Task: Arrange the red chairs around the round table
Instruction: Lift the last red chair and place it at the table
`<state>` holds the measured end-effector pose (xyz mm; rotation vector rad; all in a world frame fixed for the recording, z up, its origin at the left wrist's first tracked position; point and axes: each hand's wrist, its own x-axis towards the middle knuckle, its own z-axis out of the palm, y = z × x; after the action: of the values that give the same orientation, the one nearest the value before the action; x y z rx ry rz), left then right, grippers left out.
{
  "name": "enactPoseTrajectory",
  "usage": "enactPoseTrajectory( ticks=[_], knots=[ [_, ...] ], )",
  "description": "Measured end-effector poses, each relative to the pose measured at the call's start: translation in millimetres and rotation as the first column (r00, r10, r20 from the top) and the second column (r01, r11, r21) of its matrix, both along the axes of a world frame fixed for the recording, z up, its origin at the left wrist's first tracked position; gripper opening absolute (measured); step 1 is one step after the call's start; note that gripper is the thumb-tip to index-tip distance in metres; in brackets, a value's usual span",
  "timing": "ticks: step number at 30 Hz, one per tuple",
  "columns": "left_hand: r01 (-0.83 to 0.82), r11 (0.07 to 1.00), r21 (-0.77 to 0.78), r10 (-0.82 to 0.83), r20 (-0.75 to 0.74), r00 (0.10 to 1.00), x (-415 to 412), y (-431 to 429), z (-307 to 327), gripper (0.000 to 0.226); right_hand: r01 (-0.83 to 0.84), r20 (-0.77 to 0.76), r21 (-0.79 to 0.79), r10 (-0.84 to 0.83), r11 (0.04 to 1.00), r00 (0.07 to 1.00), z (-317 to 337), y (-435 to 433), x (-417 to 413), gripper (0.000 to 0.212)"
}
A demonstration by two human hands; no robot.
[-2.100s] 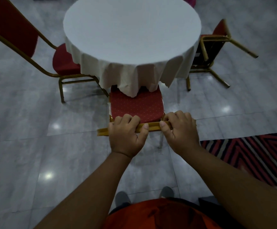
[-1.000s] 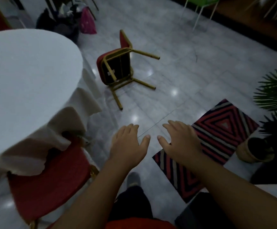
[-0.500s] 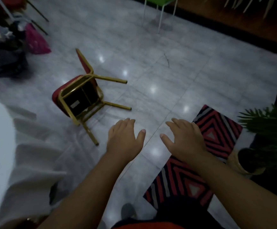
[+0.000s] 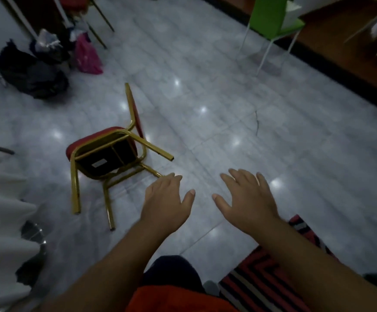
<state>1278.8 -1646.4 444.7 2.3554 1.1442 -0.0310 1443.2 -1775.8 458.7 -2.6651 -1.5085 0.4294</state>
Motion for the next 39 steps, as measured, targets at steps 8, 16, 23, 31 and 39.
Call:
enactPoseTrajectory(
  ticks=[8, 16, 23, 31, 39],
  knots=[
    [-0.166, 0.986, 0.013, 0.165, 0.059, 0.985, 119.8, 142.1, 1.1, 0.061, -0.207, 0.089, -0.019, 0.208, 0.978, 0.974, 12.1, 186.7, 139.4, 0.072],
    [-0.262, 0.965, 0.019, 0.261, 0.055, 0.964, 208.6, 294.7, 2.6, 0.063, -0.311, 0.100, -0.016, 0.311, 0.950, 0.945, 26.3, 358.9, 234.2, 0.069],
    [-0.450, 0.892, 0.037, 0.447, 0.065, 0.892, 261.8, 398.6, -9.3, 0.062, -0.490, 0.063, 0.002, 0.489, 0.872, 0.870, 7.8, 494.2, 295.0, 0.076],
    [-0.703, 0.710, 0.035, 0.703, 0.013, 0.711, 313.7, 499.4, -13.1, 0.058, -0.740, 0.032, -0.013, 0.740, 0.673, 0.672, 4.0, 666.9, 348.5, 0.071],
    [-0.859, 0.512, -0.016, 0.859, 0.036, 0.511, 329.3, 611.8, -37.9, 0.048, -0.880, 0.037, -0.037, 0.881, 0.473, 0.472, -22.5, 836.4, 331.8, 0.070]
  ],
)
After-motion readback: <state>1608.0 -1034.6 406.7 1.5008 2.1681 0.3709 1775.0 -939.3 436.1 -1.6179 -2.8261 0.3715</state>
